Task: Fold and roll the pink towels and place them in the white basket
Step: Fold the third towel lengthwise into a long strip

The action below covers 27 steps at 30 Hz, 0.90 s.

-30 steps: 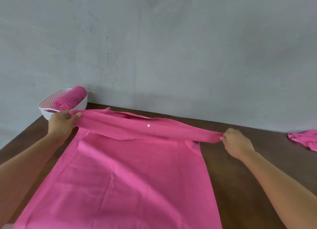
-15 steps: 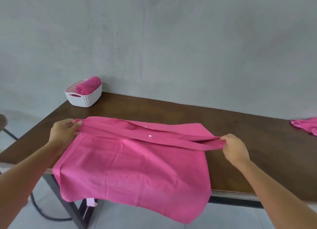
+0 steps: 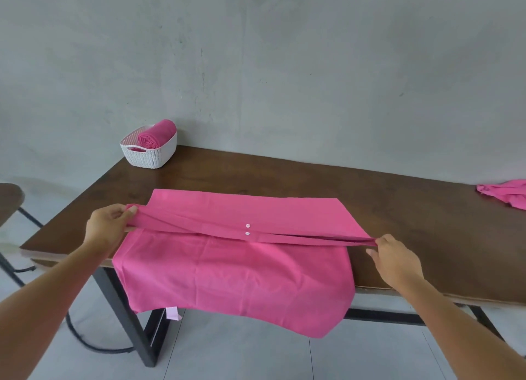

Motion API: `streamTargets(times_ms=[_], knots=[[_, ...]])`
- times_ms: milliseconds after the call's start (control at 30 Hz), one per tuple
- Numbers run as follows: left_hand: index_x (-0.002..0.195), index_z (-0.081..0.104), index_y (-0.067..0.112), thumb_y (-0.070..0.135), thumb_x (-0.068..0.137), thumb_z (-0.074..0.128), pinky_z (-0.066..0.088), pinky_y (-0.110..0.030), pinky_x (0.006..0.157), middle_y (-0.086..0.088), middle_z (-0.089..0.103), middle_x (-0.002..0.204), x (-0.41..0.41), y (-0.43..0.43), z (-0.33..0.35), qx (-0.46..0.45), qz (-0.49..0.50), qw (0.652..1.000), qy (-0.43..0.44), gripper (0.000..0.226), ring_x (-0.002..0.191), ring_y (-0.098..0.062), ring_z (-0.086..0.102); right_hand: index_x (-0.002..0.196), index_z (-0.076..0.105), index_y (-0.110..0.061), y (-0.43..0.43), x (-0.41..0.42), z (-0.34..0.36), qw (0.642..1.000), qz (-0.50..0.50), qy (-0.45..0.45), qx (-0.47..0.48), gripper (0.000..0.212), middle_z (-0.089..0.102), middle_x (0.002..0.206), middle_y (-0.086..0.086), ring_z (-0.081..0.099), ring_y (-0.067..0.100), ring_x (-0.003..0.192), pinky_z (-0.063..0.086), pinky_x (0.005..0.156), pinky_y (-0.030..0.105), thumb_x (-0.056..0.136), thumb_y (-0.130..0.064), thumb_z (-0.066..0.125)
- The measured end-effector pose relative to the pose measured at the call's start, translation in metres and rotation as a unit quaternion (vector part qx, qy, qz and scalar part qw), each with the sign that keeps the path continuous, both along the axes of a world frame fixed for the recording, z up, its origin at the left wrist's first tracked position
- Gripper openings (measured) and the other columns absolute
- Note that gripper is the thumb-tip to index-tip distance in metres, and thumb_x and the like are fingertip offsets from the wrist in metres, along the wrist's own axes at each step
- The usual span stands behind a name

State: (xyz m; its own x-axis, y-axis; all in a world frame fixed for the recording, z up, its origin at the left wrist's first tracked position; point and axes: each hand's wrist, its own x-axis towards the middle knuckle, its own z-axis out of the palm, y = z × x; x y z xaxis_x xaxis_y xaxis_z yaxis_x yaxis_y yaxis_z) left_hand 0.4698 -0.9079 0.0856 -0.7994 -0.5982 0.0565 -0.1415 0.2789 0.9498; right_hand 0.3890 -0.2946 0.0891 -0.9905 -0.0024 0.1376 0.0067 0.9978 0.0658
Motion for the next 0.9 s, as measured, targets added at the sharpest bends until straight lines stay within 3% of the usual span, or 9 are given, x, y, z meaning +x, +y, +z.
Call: streamTargets(times_ms=[200,300,367,533,700,833,900], knots=[[0.083,0.077,0.013,0.024,0.087,0.08,0.06,-0.049,0.087,-0.01,0.077,0.086,0.025,-0.031,-0.028,0.026,-0.003,0.999,-0.031,0.012,0.083,-0.032,0.074,0.091,0.071,-0.018,-0.005,0.044,-0.024,0.999,-0.011,0.026,-0.045,0.02,0.057,0.085,-0.004,0.056,0.019,0.069,0.036,0.054,0.029,0.101,-0.027,0.056],[0.082,0.076,0.007,0.019,0.085,0.081,0.064,-0.034,0.074,-0.017,0.076,0.088,0.045,-0.045,-0.048,0.055,-0.019,0.998,-0.037,0.014,0.078,-0.029,0.072,0.079,0.068,-0.019,-0.012,0.074,-0.046,0.998,-0.021,0.029,-0.051,0.02,0.055,0.078,-0.005,0.054,0.019,0.065,0.038,0.052,0.03,0.098,-0.022,0.061],[0.082,0.074,0.001,0.015,0.086,0.08,0.063,-0.025,0.07,-0.021,0.074,0.087,0.064,-0.05,-0.061,0.066,-0.026,0.997,-0.039,0.015,0.077,-0.028,0.071,0.078,0.066,-0.02,-0.02,0.096,-0.061,0.999,-0.033,0.02,-0.036,0.021,0.056,0.076,-0.005,0.056,0.021,0.065,0.04,0.053,0.031,0.097,-0.018,0.059],[0.081,0.074,0.0,0.011,0.088,0.076,0.062,-0.022,0.067,-0.021,0.074,0.085,0.111,-0.072,-0.093,0.068,-0.047,0.994,-0.072,0.013,0.077,-0.031,0.071,0.085,0.069,-0.018,-0.056,0.152,-0.081,0.997,-0.048,-0.009,-0.059,0.021,0.059,0.083,-0.004,0.059,0.02,0.069,0.036,0.053,0.03,0.099,-0.024,0.056],[0.085,0.073,-0.004,0.014,0.09,0.075,0.062,-0.022,0.072,-0.022,0.073,0.094,0.148,-0.099,-0.113,0.086,-0.052,0.989,-0.104,0.018,0.084,-0.033,0.07,0.082,0.068,-0.02,-0.078,0.197,-0.091,0.996,-0.07,-0.031,-0.054,0.021,0.057,0.08,-0.007,0.056,0.016,0.069,0.035,0.052,0.028,0.099,-0.023,0.056],[0.084,0.073,-0.001,0.016,0.091,0.074,0.058,-0.043,0.091,-0.02,0.072,0.093,0.17,-0.116,-0.112,0.088,-0.019,0.989,-0.117,0.018,0.081,-0.033,0.07,0.081,0.067,-0.021,-0.093,0.223,-0.094,0.996,-0.06,-0.044,-0.041,0.02,0.055,0.073,-0.011,0.055,0.013,0.065,0.032,0.049,0.025,0.099,-0.027,0.059],[0.084,0.073,0.002,0.018,0.092,0.074,0.06,-0.036,0.084,-0.019,0.073,0.094,0.177,-0.123,-0.106,0.074,0.001,0.991,-0.11,0.018,0.081,-0.032,0.071,0.078,0.065,-0.021,-0.101,0.23,-0.089,0.997,-0.048,-0.041,-0.039,0.022,0.054,0.072,-0.011,0.055,0.012,0.065,0.035,0.05,0.026,0.099,-0.027,0.059]])
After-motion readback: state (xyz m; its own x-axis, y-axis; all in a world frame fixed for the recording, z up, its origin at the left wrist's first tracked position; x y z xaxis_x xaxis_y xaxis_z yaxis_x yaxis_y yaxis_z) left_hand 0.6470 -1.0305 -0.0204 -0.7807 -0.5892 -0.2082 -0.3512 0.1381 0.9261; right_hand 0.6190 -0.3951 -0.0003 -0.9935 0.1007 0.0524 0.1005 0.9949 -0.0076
